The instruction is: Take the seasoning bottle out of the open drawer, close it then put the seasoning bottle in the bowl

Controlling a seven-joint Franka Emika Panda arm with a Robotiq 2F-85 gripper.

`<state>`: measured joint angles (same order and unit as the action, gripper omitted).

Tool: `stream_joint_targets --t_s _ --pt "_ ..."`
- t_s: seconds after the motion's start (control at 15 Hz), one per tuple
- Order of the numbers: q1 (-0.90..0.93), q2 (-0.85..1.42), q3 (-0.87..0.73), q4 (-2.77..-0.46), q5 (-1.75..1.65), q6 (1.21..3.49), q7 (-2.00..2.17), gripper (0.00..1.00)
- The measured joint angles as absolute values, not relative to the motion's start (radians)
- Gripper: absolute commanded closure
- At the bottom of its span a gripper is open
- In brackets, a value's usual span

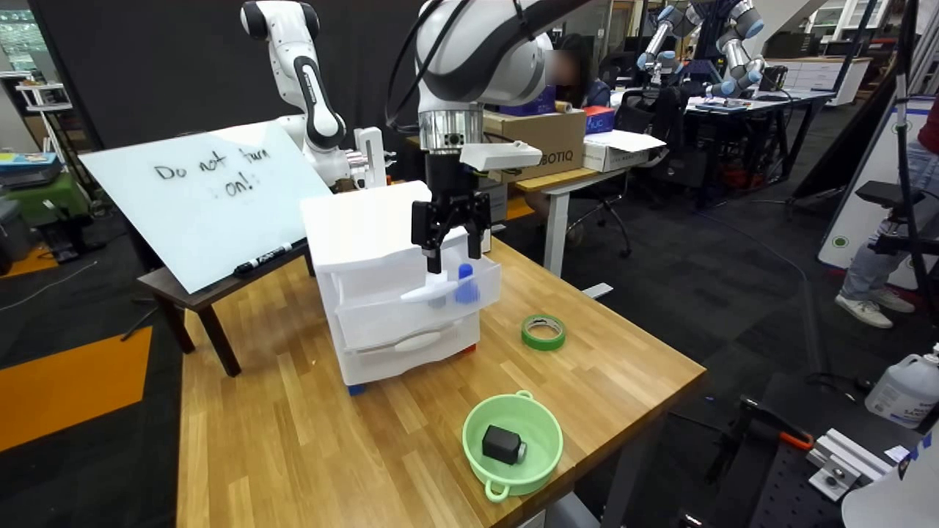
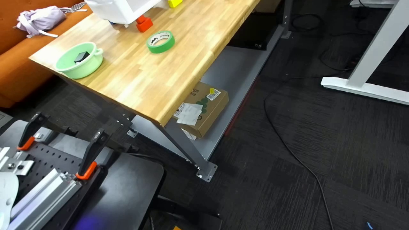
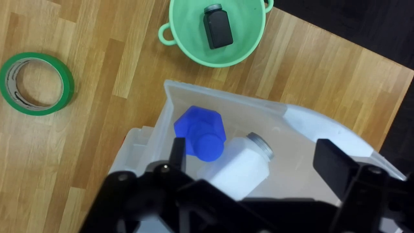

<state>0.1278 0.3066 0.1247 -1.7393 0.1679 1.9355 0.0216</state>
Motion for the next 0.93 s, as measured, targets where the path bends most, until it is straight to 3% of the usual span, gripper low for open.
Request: stream_joint_targets --t_s 0.93 --pt "0.127 0.393 0.124 -1.62 0.168 1.803 0.022 0.0"
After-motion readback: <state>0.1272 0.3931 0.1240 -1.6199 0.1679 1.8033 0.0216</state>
